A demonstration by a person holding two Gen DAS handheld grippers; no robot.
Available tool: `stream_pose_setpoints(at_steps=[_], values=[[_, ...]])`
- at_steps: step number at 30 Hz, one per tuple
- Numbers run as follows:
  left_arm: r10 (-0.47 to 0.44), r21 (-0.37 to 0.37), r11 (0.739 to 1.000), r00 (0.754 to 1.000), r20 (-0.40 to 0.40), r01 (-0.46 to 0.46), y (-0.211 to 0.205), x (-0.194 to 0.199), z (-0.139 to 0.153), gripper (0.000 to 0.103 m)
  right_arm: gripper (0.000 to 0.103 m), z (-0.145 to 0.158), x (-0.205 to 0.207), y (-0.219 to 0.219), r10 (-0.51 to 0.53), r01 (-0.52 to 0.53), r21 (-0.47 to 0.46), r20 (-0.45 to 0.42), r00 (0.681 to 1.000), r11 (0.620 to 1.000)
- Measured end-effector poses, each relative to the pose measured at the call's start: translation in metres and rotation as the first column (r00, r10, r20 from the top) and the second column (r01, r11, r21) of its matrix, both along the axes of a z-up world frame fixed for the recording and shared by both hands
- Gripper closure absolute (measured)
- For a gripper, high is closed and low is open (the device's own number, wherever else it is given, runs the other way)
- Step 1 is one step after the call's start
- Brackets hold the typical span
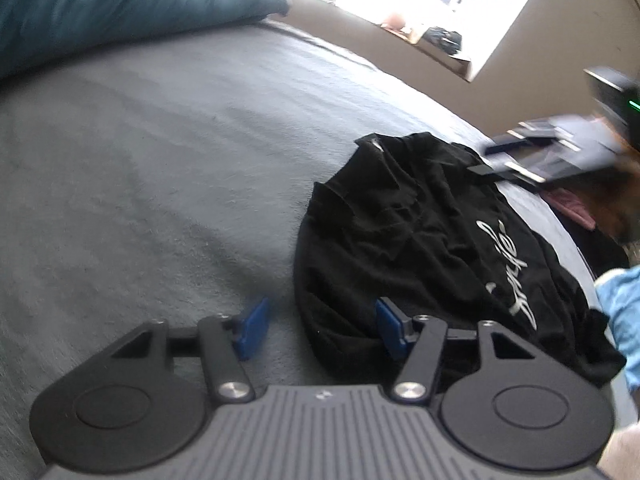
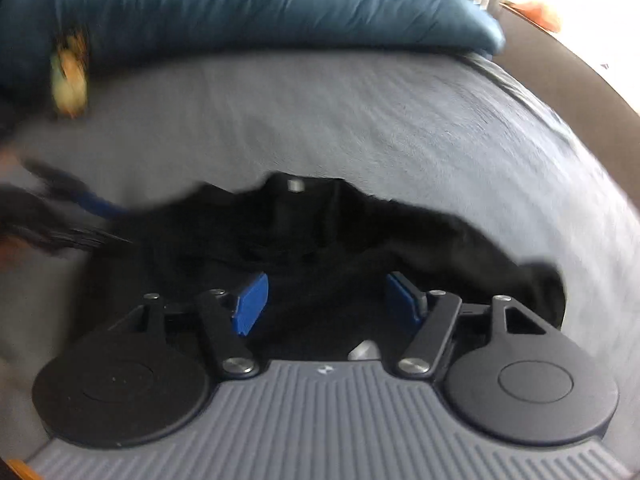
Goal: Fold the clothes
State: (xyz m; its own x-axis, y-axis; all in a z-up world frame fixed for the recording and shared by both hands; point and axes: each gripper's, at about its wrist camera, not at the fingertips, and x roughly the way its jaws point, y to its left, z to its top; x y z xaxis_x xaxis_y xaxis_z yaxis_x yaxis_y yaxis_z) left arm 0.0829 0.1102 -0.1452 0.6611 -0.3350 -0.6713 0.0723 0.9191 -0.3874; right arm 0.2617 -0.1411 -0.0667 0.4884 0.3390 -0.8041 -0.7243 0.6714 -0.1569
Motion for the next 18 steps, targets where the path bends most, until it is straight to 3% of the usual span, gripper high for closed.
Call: stream_pose_setpoints(at_steps=[2,9,11,13,14,15,16,17,18], values=[[-0.015,-0.003,1.0,1.0,0.015,0.015,0.002,-0.001,-0.001,0.048,0.038,-0.001,0.023,0.026,0.106,-0.105,-0.084,0.011,0.994,0.991],[-0.05,-0.037,0.998,0.998,0.046,0.051,0.011,-0.001,-0.006,0.053,0.038,-0.031,0.095,0.04,0.166,-0.16,-0.211,0.009,0.986,0.964],[-0.055,-0.051,0.997,0.997,0.049,0.057,0.013,-0.001,-0.007,0.052,0.036,-0.043,0.113,0.038,0.149,-0.158,-0.215,-0.058,0.987,0.964],[-0.054,-0.075,0.996,0.997,0.048,0.058,0.015,0.0,-0.007,0.051,0.027,-0.053,0.124,0.033,0.078,-0.098,-0.201,-0.101,0.992,0.975],[-0.053,-0.092,0.994,0.998,0.046,0.057,0.016,0.0,-0.008,0.048,0.017,-0.058,0.129,0.03,0.041,-0.065,-0.194,-0.123,0.992,0.979],[-0.051,-0.11,0.992,0.998,0.045,0.055,0.018,0.0,-0.008,0.043,0.014,-0.057,0.124,0.029,0.026,-0.048,-0.186,-0.117,0.993,0.981],[-0.05,-0.142,0.988,0.998,0.044,0.056,0.02,0.001,-0.008,0.042,0.016,-0.054,0.119,0.028,0.014,-0.033,-0.177,-0.107,0.994,0.984],[-0.042,-0.167,0.985,0.998,0.038,0.048,0.021,0.001,-0.008,0.041,0.026,-0.052,0.113,0.027,0.001,-0.018,-0.167,-0.098,0.995,0.986],[-0.035,-0.177,0.983,0.999,0.034,0.04,0.021,0.002,-0.008,0.04,0.044,-0.049,0.108,0.026,-0.011,-0.003,-0.158,-0.088,0.996,0.987]])
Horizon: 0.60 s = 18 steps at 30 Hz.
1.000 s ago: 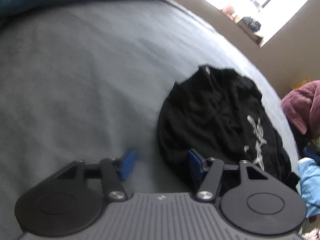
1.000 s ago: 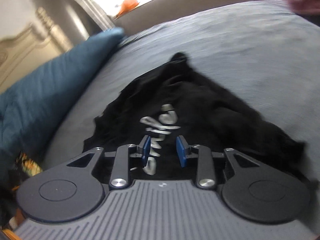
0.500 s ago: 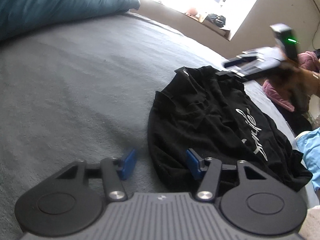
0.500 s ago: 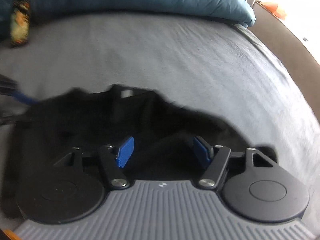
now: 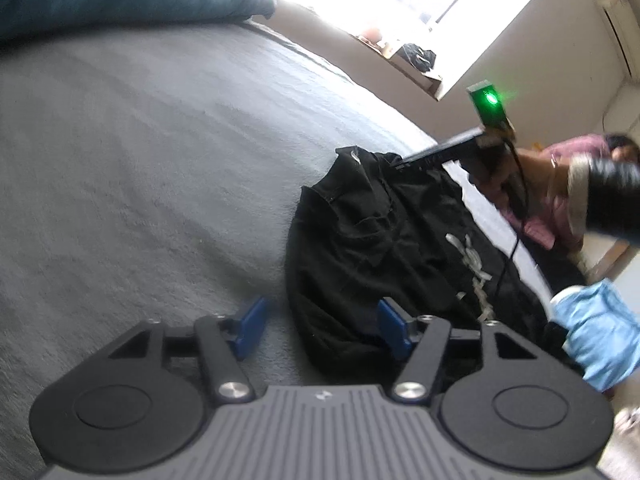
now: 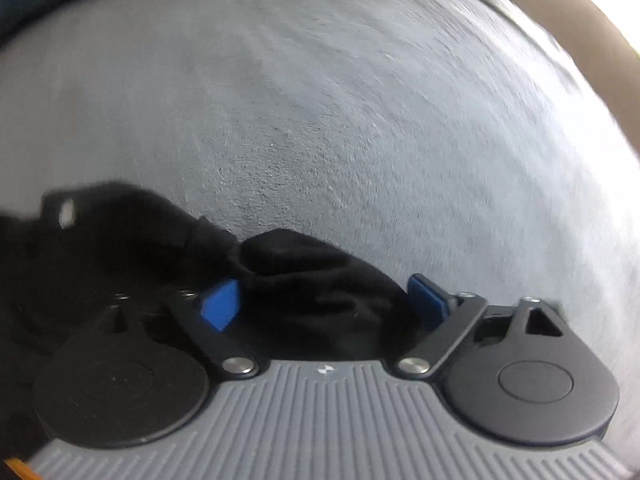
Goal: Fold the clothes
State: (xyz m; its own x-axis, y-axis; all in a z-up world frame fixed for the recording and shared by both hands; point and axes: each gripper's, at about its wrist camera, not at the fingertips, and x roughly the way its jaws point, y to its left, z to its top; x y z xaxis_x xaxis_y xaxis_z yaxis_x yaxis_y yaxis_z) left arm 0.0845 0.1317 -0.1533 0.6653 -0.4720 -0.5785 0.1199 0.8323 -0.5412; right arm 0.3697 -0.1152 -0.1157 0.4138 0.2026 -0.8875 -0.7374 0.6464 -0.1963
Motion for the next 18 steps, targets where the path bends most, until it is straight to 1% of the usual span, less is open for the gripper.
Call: stream_pose_setpoints(at_steps=[1,3,5,6,7,9,11,13,15,17,18], values=[[0.007,-0.01,1.0,1.0,-0.005,-0.007,0.0,0.0,0.0,0.04,0.054,0.003,-0.005,-0.001,-0.014,0.014,0.01,0.009,1.0,1.0],[0.011,0.014,1.0,1.0,-0.005,-0.01,-0.004,0.0,0.001,0.04,0.094,0.008,-0.016,-0.003,-0.041,0.04,0.029,0.028,0.999,0.999],[0.011,0.044,0.999,1.0,-0.004,-0.011,-0.009,-0.001,0.004,0.04,0.096,0.013,-0.027,-0.005,-0.069,0.067,0.05,0.045,0.997,0.997],[0.01,0.058,0.998,1.0,-0.003,-0.01,-0.012,-0.002,0.005,0.04,0.096,0.025,-0.037,-0.009,-0.098,0.091,0.091,0.084,0.992,0.992],[0.01,0.07,0.997,1.0,0.0,-0.009,-0.015,-0.003,0.005,0.04,0.096,0.037,-0.048,-0.013,-0.131,0.114,0.138,0.126,0.983,0.984],[0.02,0.091,0.996,1.0,0.017,-0.021,-0.021,-0.005,0.005,0.041,0.096,0.057,-0.074,-0.028,-0.181,0.145,0.191,0.186,0.966,0.971],[0.039,0.141,0.989,0.999,0.034,-0.043,-0.033,-0.006,0.006,0.043,0.096,0.076,-0.1,-0.044,-0.231,0.172,0.243,0.242,0.942,0.955],[0.052,0.205,0.977,0.997,0.056,-0.062,-0.045,-0.006,0.008,0.058,0.096,0.095,-0.126,-0.06,-0.282,0.194,0.295,0.294,0.913,0.935],[0.058,0.213,0.975,0.997,0.06,-0.069,-0.053,-0.004,0.009,0.08,0.096,0.114,-0.152,-0.076,-0.334,0.212,0.348,0.341,0.879,0.913],[0.07,0.172,0.982,0.996,0.051,-0.078,-0.058,0.0,0.012,0.095,0.097,0.133,-0.178,-0.092,-0.386,0.225,0.402,0.384,0.839,0.888],[0.085,0.161,0.983,0.995,0.057,-0.093,-0.061,0.001,0.015,0.095,0.097,0.143,-0.191,-0.1,-0.412,0.23,0.428,0.403,0.817,0.874]])
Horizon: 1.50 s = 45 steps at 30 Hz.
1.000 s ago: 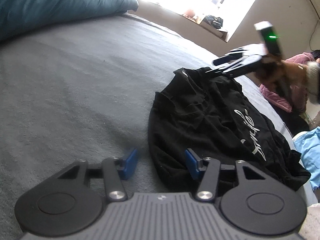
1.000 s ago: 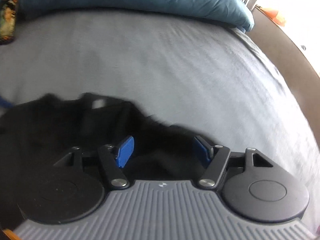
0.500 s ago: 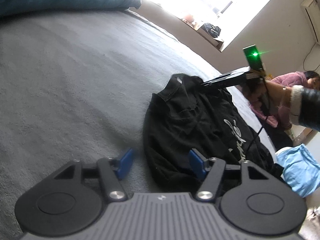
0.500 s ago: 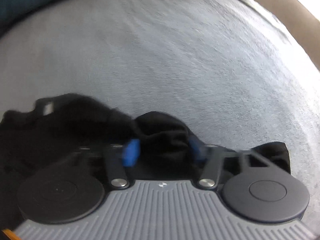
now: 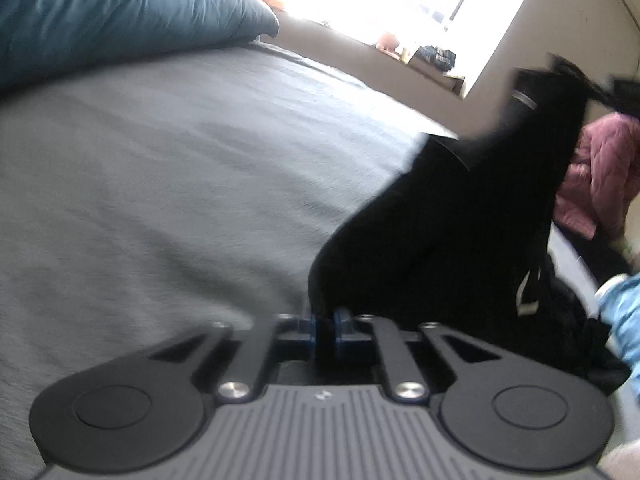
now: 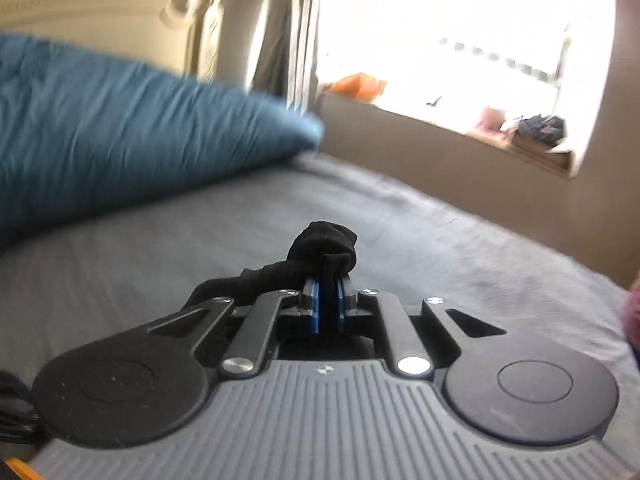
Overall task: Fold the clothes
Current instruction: 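Lift the T-shirt high with both grippers and shake it out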
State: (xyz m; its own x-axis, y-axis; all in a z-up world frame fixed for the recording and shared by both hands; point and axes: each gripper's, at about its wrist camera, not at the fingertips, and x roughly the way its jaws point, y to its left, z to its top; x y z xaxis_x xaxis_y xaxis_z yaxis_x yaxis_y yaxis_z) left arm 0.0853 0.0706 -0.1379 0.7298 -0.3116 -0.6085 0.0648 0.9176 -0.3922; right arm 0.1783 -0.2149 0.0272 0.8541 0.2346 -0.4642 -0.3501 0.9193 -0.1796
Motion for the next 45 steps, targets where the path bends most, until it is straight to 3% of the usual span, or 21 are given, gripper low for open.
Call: stream_pose_setpoints(at_steps=[4,7,11,14,16,19,21,25,29,34,45], values=[[0.086,-0.004,0.996,0.99,0.111,-0.087,-0.009,-0.012,0.046,0.096,0.097,0.034,-0.05,-0.034,-0.089,0.079,0.081,0.126,0.988,0.994],[0.141,-0.031,0.99,0.947,0.288,-0.138,-0.005,-0.032,0.113,0.096,0.097,0.06,-0.087,-0.07,-0.169,0.141,0.14,0.216,0.962,0.98],[0.139,0.003,0.986,0.843,0.52,-0.165,-0.009,-0.062,0.215,0.096,0.097,0.117,-0.152,-0.12,-0.25,0.182,0.207,0.37,0.895,0.961],[0.121,0.035,0.98,0.732,0.671,-0.194,-0.019,-0.091,0.285,0.096,0.097,0.156,-0.199,-0.137,-0.263,0.155,0.249,0.491,0.831,0.956],[0.103,0.052,0.976,0.659,0.745,-0.211,-0.026,-0.111,0.323,0.096,0.097,0.173,-0.22,-0.145,-0.258,0.124,0.276,0.527,0.81,0.953],[0.091,0.05,0.973,0.571,0.816,-0.226,-0.032,-0.138,0.367,0.096,0.097,0.197,-0.25,-0.155,-0.252,0.075,0.314,0.576,0.778,0.947],[0.089,0.058,0.967,0.546,0.833,-0.246,-0.035,-0.148,0.378,0.096,0.097,0.214,-0.271,-0.163,-0.25,0.04,0.337,0.607,0.754,0.941],[0.083,0.072,0.955,0.494,0.866,-0.288,-0.042,-0.169,0.4,0.096,0.097,0.216,-0.284,-0.167,-0.215,-0.021,0.349,0.621,0.754,0.937],[0.084,0.098,0.942,0.507,0.858,-0.322,-0.047,-0.168,0.386,0.096,0.097,0.206,-0.276,-0.161,-0.181,-0.063,0.35,0.62,0.764,0.935],[0.091,0.126,0.932,0.555,0.827,-0.34,-0.046,-0.127,0.362,0.096,0.097,0.185,-0.246,-0.16,-0.167,-0.062,0.349,0.589,0.79,0.935],[0.056,0.238,0.915,0.685,0.726,-0.326,-0.066,0.037,0.287,0.096,0.097,0.122,-0.096,-0.16,-0.217,0.071,0.319,0.452,0.865,0.945]])
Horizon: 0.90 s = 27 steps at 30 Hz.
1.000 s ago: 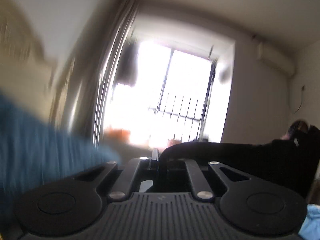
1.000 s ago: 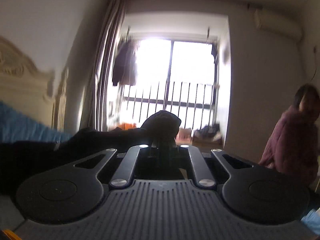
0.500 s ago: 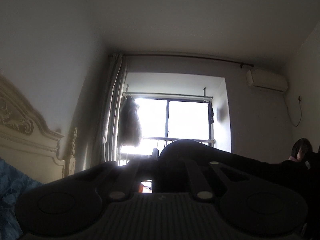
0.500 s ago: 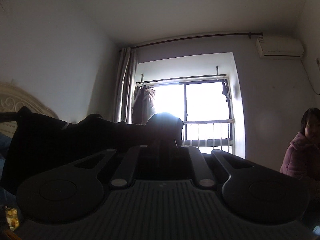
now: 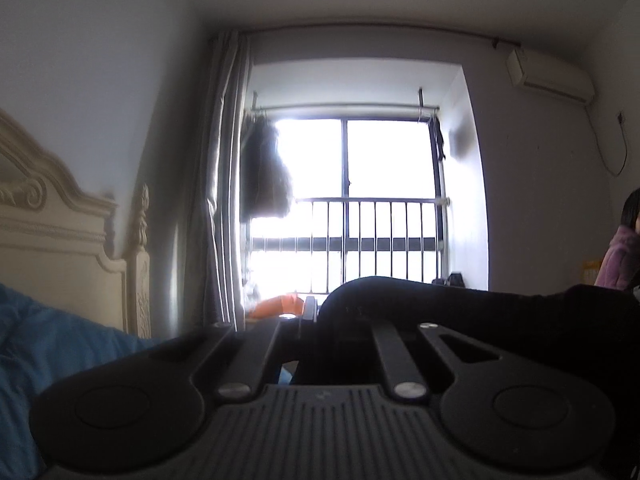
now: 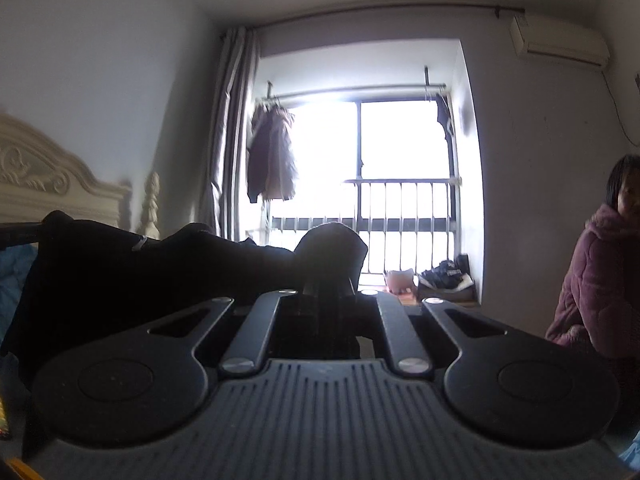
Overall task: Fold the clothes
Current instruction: 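Lift the T-shirt high with both grippers and shake it out, then lower the T-shirt onto the bed and open both grippers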
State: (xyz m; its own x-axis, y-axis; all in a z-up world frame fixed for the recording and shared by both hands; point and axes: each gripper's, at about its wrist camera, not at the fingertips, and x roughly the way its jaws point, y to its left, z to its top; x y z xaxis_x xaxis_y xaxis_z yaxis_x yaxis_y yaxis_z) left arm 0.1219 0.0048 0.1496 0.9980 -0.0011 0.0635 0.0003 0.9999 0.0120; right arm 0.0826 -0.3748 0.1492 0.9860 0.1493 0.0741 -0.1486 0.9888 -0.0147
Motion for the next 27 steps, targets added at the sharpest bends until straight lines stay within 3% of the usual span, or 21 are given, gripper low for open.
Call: stream_pose_setpoints(at_steps=[6,12,17,19,20,21,22,23,26,27], values=[[0.006,0.039,0.999,0.995,-0.099,-0.002,-0.024,0.111,-0.052,0.096,0.097,-0.05,0.105,-0.005,-0.07,0.069,-0.006,-0.12,0.99,0.998],[0.038,0.086,0.996,0.962,-0.271,-0.015,-0.045,0.204,-0.136,0.095,0.097,-0.114,0.169,-0.006,-0.137,0.136,-0.023,-0.209,0.968,0.99],[0.069,0.126,0.992,0.911,-0.407,-0.019,-0.062,0.281,-0.205,0.09,0.096,-0.175,0.225,-0.002,-0.154,0.146,-0.05,-0.305,0.94,0.988],[0.06,0.104,0.995,0.839,-0.54,-0.004,-0.057,0.299,-0.25,0.082,0.095,-0.203,0.25,-0.001,-0.107,0.098,-0.043,-0.38,0.919,0.994],[0.055,0.093,0.996,0.796,-0.603,0.002,-0.054,0.308,-0.272,0.07,0.091,-0.223,0.263,0.0,-0.093,0.082,-0.043,-0.434,0.896,0.996],[0.048,0.081,0.997,0.749,-0.661,0.007,-0.051,0.317,-0.294,0.066,0.08,-0.242,0.272,0.002,-0.099,0.083,-0.055,-0.497,0.862,0.995],[0.041,0.069,0.998,0.697,-0.716,0.012,-0.049,0.326,-0.317,0.067,0.073,-0.262,0.287,0.002,-0.105,0.082,-0.067,-0.57,0.815,0.994],[0.033,0.056,0.998,0.641,-0.767,0.015,-0.046,0.335,-0.339,0.064,0.06,-0.282,0.3,0.001,-0.107,0.079,-0.073,-0.65,0.752,0.994],[0.006,-0.029,0.999,0.672,-0.74,-0.041,-0.023,0.328,-0.343,0.039,0.056,-0.325,0.312,-0.003,-0.115,0.127,-0.045,-0.774,0.622,0.991],[0.002,-0.052,0.997,0.665,-0.746,-0.062,-0.017,0.327,-0.342,0.038,0.053,-0.326,0.308,-0.006,-0.095,0.143,-0.007,-0.777,0.622,0.99]])
